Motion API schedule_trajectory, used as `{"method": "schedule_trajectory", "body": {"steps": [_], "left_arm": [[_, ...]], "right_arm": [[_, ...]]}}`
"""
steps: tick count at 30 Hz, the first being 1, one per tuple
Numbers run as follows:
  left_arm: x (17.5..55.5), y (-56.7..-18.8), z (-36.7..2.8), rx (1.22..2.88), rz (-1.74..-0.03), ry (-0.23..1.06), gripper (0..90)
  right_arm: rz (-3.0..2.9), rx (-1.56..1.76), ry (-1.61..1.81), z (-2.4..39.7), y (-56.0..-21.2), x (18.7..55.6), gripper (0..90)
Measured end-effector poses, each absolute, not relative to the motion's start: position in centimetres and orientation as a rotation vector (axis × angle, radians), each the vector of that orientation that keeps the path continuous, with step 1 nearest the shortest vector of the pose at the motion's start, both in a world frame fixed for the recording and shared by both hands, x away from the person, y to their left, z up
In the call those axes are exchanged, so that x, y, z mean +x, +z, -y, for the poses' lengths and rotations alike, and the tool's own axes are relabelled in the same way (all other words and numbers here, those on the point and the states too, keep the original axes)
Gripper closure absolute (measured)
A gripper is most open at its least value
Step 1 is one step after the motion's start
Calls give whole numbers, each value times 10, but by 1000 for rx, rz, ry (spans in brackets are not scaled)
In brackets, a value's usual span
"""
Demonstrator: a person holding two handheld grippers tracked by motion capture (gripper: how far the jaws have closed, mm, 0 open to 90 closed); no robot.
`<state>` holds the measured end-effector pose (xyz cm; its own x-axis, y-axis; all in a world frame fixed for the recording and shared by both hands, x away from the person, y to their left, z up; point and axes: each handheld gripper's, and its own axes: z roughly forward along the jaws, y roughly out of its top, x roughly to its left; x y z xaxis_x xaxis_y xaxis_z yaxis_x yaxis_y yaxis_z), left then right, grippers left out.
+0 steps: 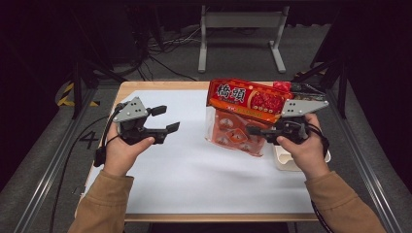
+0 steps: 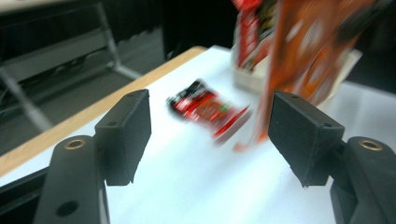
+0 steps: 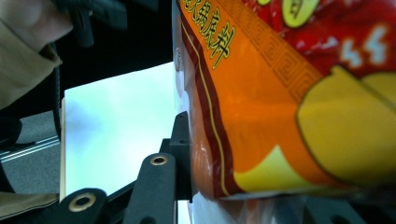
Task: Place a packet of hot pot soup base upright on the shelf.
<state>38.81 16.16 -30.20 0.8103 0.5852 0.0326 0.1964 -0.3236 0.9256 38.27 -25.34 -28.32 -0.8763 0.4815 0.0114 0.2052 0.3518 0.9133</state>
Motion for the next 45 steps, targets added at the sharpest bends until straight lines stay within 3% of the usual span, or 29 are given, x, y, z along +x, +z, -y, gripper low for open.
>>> {"method": "schedule_trajectory", "body": {"steps": [13, 45], "left_arm": [[402, -344, -172, 1925, -659, 429, 254], [413, -362, -196, 1895, -764, 375, 226]], "right_arm": [[-2311, 684, 1487, 272, -268, 389, 703], [-2120, 881, 1404, 349, -254, 397, 703]]}}
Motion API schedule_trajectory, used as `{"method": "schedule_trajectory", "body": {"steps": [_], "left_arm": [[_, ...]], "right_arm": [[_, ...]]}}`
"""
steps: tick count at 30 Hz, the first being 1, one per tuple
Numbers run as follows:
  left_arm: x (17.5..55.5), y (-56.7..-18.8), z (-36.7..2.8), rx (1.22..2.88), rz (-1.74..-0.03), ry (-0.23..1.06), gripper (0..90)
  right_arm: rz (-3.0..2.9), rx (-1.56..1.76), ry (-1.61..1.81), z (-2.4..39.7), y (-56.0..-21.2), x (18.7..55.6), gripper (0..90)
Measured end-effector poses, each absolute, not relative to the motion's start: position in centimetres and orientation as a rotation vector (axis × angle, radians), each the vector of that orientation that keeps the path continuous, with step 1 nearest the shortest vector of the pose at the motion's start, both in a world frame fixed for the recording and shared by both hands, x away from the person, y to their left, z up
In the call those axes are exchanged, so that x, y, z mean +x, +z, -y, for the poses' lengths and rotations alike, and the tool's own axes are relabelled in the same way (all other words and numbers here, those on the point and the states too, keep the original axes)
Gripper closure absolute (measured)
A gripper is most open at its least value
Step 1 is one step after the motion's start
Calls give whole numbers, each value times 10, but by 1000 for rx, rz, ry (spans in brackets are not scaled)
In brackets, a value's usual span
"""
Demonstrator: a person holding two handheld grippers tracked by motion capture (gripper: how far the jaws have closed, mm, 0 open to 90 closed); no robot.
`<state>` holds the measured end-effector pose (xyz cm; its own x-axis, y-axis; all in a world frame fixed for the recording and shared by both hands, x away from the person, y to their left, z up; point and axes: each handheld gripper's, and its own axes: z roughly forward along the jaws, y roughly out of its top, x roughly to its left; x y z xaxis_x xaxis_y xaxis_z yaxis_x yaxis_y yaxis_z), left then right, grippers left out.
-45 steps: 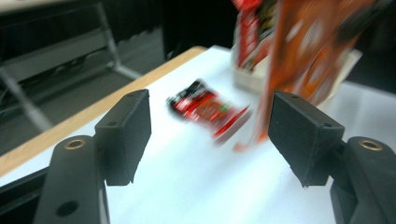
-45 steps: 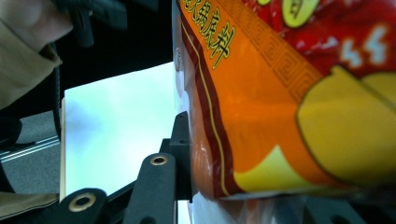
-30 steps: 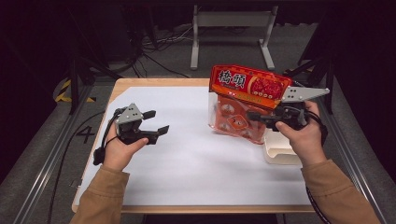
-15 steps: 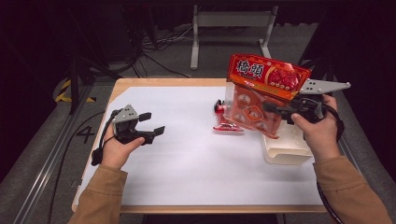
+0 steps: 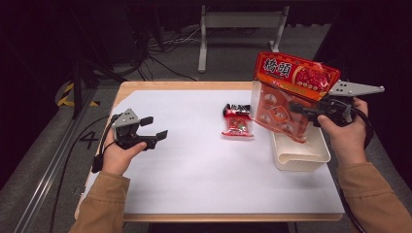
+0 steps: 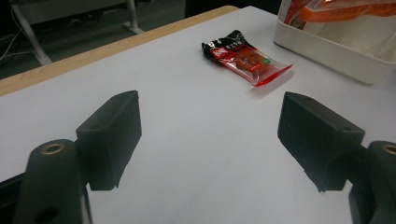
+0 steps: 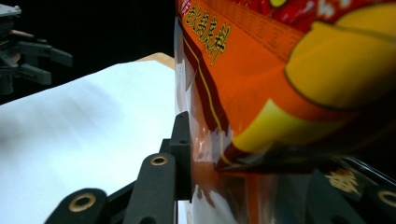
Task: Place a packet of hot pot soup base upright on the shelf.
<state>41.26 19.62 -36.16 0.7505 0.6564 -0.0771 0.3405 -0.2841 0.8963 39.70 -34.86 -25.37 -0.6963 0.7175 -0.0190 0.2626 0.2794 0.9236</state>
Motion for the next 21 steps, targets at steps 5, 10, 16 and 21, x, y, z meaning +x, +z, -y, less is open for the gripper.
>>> {"method": "schedule_trajectory", "body": {"steps": [5, 10, 16, 21], "left_arm": [[412, -362, -196, 1891, -770, 371, 226], [412, -362, -196, 1891, -771, 378, 225], [412, -362, -196, 1894, -769, 376, 225], [412, -362, -196, 1898, -768, 377, 226]], "right_arm": [[-2080, 926, 1411, 360, -254, 394, 704], [-2057, 936, 1393, 370, -254, 390, 704], [-2017, 970, 1390, 384, -255, 386, 704], [-2003, 994, 1368, 392, -260, 386, 704]]}}
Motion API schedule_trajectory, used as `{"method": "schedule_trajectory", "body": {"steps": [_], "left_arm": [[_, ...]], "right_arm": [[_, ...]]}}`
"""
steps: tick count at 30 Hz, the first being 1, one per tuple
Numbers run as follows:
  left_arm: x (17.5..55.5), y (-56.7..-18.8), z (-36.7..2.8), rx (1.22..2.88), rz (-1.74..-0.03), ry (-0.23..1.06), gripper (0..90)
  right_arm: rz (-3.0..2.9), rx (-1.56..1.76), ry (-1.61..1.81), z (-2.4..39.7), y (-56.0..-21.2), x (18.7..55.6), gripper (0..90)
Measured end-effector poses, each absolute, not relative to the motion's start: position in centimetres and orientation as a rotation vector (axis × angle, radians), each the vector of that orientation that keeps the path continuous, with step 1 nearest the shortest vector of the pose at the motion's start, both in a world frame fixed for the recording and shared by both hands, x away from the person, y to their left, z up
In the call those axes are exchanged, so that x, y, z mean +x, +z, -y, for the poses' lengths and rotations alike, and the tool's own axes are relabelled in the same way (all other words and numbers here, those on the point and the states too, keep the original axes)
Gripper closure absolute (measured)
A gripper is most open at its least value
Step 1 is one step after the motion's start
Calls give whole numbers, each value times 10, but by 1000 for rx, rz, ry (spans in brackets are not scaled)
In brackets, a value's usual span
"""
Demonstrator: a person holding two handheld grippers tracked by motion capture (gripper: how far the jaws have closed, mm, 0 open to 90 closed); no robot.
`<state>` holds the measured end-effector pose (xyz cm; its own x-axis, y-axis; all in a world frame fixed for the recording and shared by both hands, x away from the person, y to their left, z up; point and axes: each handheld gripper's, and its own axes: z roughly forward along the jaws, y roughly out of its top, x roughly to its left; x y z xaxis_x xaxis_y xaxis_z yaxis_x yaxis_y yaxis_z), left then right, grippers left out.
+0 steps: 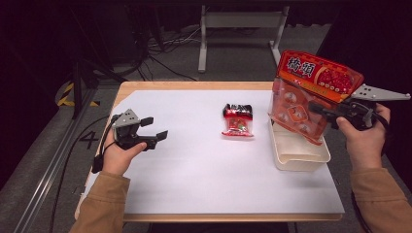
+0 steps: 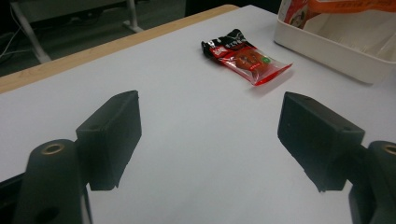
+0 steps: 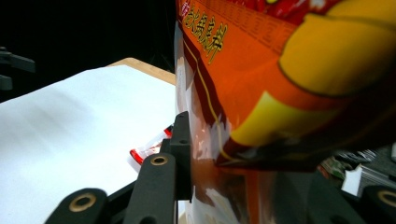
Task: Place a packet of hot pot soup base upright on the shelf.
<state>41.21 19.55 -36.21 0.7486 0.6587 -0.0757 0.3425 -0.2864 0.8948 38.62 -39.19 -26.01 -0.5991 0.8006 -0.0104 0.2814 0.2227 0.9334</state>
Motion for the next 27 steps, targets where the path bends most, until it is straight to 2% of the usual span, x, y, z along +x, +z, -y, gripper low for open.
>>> {"method": "schedule_trajectory", "body": {"steps": [27], "left_arm": [[413, -366, -192, 1909, -769, 359, 226]], "right_arm": [[-2010, 1073, 1365, 413, -309, 394, 704]]}}
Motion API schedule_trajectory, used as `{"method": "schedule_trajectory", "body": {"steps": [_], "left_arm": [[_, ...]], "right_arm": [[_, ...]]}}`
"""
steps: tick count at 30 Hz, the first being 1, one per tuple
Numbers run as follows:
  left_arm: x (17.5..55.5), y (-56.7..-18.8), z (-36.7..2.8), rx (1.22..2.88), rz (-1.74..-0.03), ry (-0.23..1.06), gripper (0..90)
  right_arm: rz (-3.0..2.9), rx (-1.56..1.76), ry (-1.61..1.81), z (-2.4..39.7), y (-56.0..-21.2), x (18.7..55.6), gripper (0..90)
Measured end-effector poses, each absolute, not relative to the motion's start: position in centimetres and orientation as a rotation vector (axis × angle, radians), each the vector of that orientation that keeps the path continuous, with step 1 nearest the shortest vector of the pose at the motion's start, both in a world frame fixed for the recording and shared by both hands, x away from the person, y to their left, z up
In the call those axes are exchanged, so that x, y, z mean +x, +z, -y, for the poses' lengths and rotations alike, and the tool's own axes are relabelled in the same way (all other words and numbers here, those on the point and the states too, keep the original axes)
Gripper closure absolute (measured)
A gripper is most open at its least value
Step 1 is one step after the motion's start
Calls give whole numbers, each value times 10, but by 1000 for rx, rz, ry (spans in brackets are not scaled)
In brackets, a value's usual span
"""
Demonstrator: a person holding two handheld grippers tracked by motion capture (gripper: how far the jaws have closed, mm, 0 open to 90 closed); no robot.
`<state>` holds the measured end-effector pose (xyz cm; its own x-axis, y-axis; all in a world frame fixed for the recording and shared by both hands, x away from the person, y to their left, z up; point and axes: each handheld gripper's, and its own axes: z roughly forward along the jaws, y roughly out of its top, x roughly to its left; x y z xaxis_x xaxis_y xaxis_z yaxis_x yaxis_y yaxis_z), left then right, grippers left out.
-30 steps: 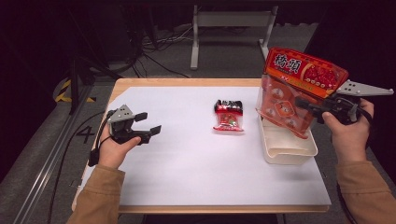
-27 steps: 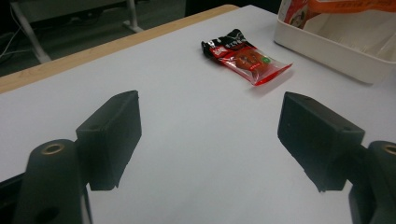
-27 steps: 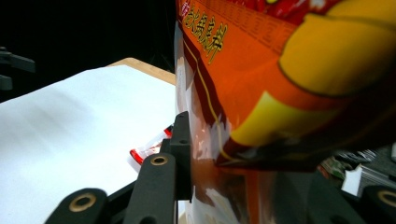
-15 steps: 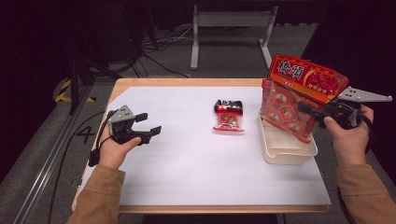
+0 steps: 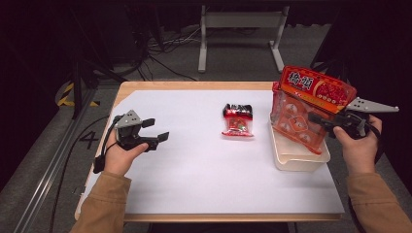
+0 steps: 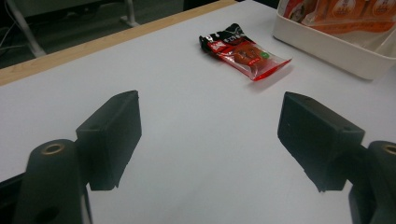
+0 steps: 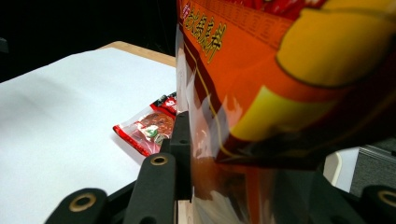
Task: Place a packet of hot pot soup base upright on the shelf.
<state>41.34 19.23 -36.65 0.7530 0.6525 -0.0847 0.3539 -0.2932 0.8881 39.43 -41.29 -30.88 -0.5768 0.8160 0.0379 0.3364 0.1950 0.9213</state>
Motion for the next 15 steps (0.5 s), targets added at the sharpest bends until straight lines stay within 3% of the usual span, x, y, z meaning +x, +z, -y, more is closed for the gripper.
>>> {"method": "schedule_trajectory", "body": {"steps": [15], "left_arm": [[414, -368, -191, 1915, -773, 351, 226]], "right_arm": [[-2034, 1145, 1402, 425, -332, 396, 704]]}}
